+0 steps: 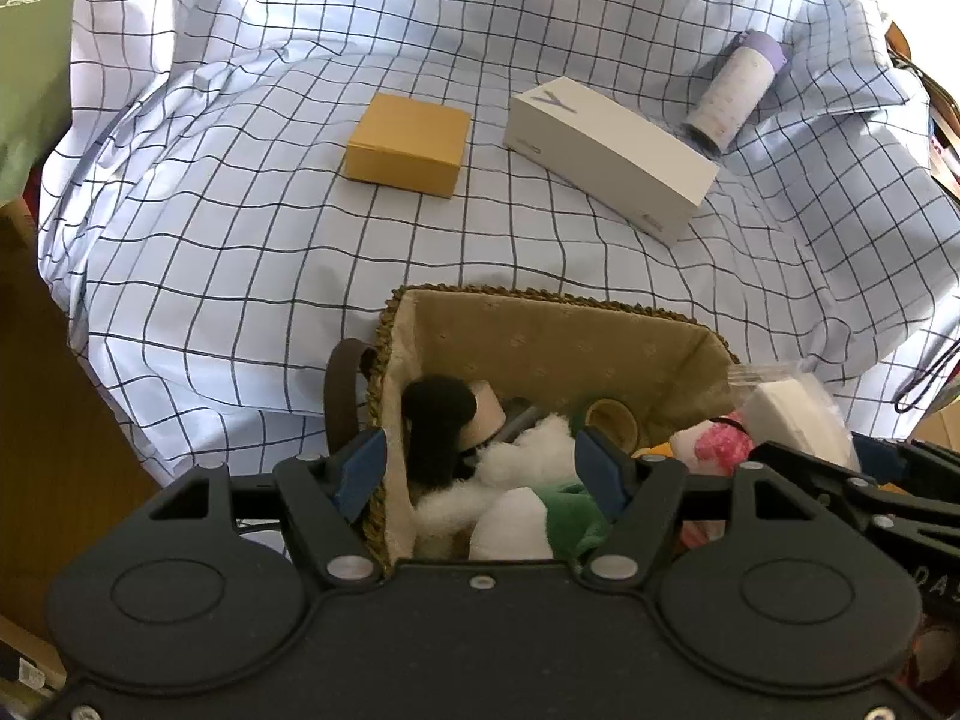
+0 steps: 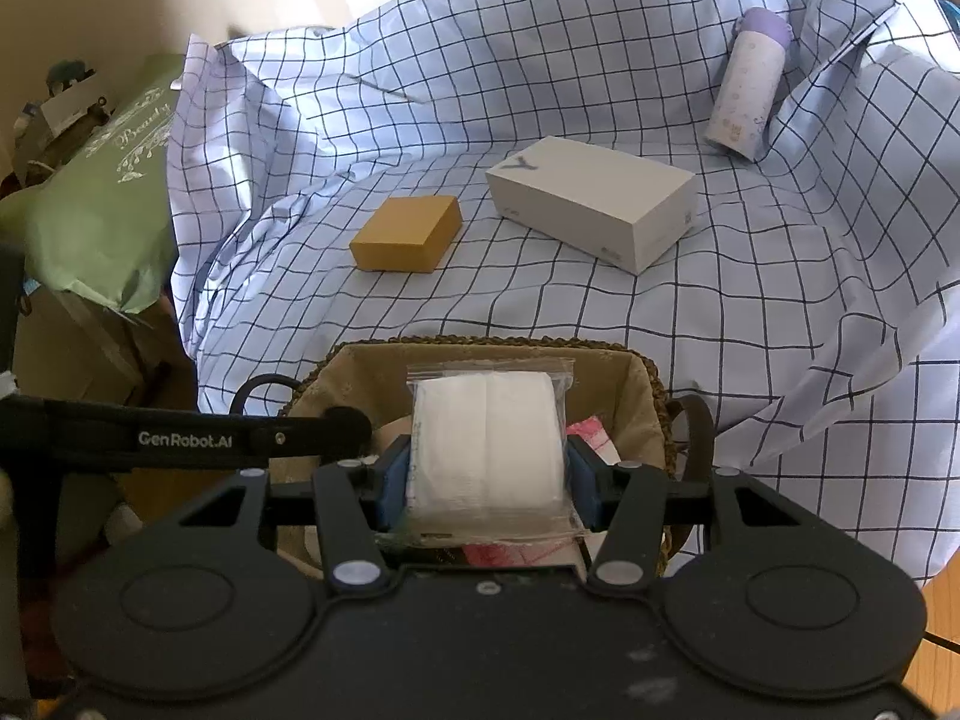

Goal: Organize soft objects

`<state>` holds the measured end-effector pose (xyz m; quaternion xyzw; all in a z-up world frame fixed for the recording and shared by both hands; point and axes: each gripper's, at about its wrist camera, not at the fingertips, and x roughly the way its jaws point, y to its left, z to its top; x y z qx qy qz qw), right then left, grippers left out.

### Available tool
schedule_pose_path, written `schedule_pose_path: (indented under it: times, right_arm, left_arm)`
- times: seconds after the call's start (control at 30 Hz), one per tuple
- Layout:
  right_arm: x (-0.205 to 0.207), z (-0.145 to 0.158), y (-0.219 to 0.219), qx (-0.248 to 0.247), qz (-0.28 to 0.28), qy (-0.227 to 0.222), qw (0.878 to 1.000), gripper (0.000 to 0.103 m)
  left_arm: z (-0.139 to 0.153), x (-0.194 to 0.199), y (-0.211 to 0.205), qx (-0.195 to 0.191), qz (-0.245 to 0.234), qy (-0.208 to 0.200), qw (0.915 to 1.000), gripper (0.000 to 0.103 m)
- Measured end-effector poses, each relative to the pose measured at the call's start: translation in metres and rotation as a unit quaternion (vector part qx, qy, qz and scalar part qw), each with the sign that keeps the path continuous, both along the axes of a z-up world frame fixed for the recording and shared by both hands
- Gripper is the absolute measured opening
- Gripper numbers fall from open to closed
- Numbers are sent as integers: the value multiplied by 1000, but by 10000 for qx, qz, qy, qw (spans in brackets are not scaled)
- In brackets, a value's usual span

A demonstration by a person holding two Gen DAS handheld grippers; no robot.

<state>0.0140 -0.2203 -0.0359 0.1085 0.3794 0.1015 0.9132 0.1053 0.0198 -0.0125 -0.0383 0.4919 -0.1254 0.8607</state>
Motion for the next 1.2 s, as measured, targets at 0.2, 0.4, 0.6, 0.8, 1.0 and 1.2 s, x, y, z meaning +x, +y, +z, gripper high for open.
schedule_pose_path:
  times: [0.2, 0.4, 0.6, 0.8, 1.0, 1.2]
  right_arm:
    - [9, 3, -1, 23, -116, -43, 9999, 53]
    - [26, 2, 6, 63, -185, 28, 9998, 53]
    - [38, 2, 16, 143, -105, 35, 9998, 54]
    - [38, 8, 19, 216, -105, -107, 9997, 61]
    - [30, 9, 14, 200, -206, -125, 9995, 64]
    - [18, 8, 7, 135, -464, -119, 9988, 71]
  left_arm:
    - [-3, 0, -4, 80, -42, 4, 10000, 66]
    - [-5, -1, -6, 139, -75, -6, 9999, 67]
    - [-4, -4, -7, 203, -48, -37, 9998, 68]
    - [-5, -10, -9, 243, -38, -36, 9997, 71]
    - [-5, -15, -13, 277, -53, -50, 9996, 71]
    - [-5, -20, -15, 289, 9, -71, 9996, 72]
